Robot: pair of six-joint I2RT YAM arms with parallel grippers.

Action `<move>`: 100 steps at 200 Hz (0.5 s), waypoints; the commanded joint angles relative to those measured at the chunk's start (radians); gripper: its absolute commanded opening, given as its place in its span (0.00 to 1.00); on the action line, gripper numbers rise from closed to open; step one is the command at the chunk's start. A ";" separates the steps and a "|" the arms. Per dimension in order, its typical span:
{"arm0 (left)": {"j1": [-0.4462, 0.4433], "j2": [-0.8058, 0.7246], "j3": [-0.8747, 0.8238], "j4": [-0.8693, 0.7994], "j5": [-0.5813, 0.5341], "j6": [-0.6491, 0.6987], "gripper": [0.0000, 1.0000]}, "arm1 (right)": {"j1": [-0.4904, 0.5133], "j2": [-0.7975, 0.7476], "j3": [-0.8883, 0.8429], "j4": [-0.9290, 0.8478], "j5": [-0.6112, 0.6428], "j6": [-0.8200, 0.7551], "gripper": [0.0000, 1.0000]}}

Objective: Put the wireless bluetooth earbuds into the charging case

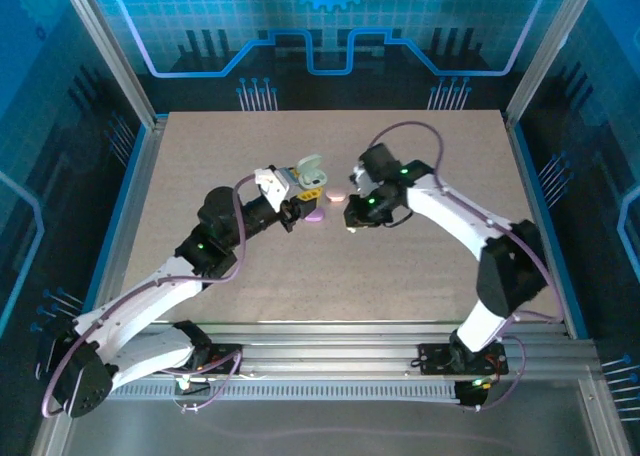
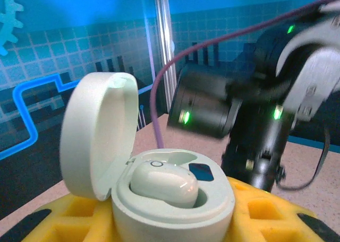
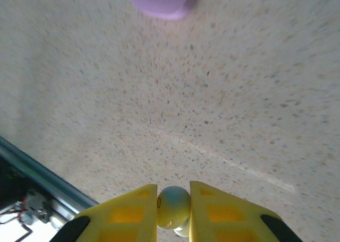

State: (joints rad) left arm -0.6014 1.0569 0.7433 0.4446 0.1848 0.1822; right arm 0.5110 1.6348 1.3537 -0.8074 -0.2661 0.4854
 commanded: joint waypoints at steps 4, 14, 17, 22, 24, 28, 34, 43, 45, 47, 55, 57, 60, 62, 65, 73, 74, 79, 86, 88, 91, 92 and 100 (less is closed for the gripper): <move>0.003 0.042 -0.018 0.118 0.067 -0.023 0.36 | -0.054 -0.116 0.006 -0.006 -0.098 -0.043 0.19; 0.003 0.063 -0.020 0.132 0.081 -0.024 0.36 | -0.074 -0.147 0.016 -0.012 -0.125 -0.047 0.19; 0.002 0.071 -0.019 0.133 0.084 -0.024 0.36 | -0.077 -0.156 0.019 -0.015 -0.131 -0.047 0.19; 0.003 0.081 -0.020 0.136 0.092 -0.024 0.36 | -0.083 -0.169 0.022 -0.015 -0.143 -0.047 0.19; 0.003 0.085 -0.020 0.138 0.094 -0.024 0.36 | -0.086 -0.174 0.023 -0.015 -0.148 -0.047 0.19; 0.003 0.093 -0.019 0.141 0.098 -0.023 0.36 | -0.091 -0.183 0.026 -0.013 -0.160 -0.048 0.19; 0.003 0.107 -0.021 0.144 0.102 -0.024 0.36 | -0.095 -0.194 0.032 -0.013 -0.177 -0.046 0.19; 0.002 0.122 -0.023 0.150 0.108 -0.026 0.36 | -0.098 -0.210 0.040 -0.013 -0.196 -0.044 0.19; 0.002 0.126 -0.024 0.151 0.109 -0.028 0.36 | -0.098 -0.213 0.041 -0.014 -0.200 -0.043 0.19; 0.002 0.129 -0.025 0.154 0.108 -0.029 0.36 | -0.098 -0.216 0.043 -0.014 -0.204 -0.043 0.19; 0.003 0.142 -0.030 0.164 0.110 -0.031 0.36 | -0.098 -0.226 0.051 -0.017 -0.211 -0.039 0.19; 0.003 0.144 -0.030 0.167 0.112 -0.034 0.36 | -0.098 -0.230 0.053 -0.019 -0.212 -0.038 0.19; 0.003 0.148 -0.031 0.169 0.114 -0.034 0.36 | -0.098 -0.233 0.056 -0.019 -0.215 -0.036 0.19; 0.002 0.150 -0.032 0.169 0.115 -0.033 0.36 | -0.098 -0.236 0.057 -0.019 -0.217 -0.036 0.19; 0.003 0.153 -0.032 0.168 0.118 -0.033 0.36 | -0.098 -0.240 0.060 -0.019 -0.219 -0.033 0.19; 0.003 0.160 -0.032 0.165 0.125 -0.031 0.36 | -0.098 -0.253 0.066 -0.019 -0.224 -0.030 0.19; 0.003 0.161 -0.032 0.165 0.126 -0.031 0.36 | -0.097 -0.254 0.067 -0.019 -0.225 -0.029 0.19; 0.003 0.165 -0.035 0.165 0.128 -0.031 0.36 | -0.098 -0.263 0.071 -0.017 -0.228 -0.027 0.19; 0.003 0.168 -0.039 0.172 0.132 -0.029 0.36 | -0.098 -0.272 0.076 -0.017 -0.232 -0.024 0.19; 0.003 0.169 -0.041 0.174 0.132 -0.030 0.36 | -0.098 -0.274 0.078 -0.018 -0.232 -0.024 0.19; 0.002 0.169 -0.044 0.178 0.136 -0.029 0.36 | -0.099 -0.277 0.081 -0.019 -0.234 -0.024 0.19; 0.003 0.171 -0.044 0.179 0.137 -0.029 0.36 | -0.098 -0.278 0.081 -0.019 -0.234 -0.024 0.19; 0.004 0.176 -0.050 0.190 0.150 -0.028 0.36 | -0.097 -0.286 0.089 -0.019 -0.241 -0.022 0.19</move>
State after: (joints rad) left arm -0.6014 1.2251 0.7147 0.5594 0.2806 0.1585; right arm 0.4225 1.3926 1.3991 -0.8124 -0.4561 0.4599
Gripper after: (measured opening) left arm 0.382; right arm 0.191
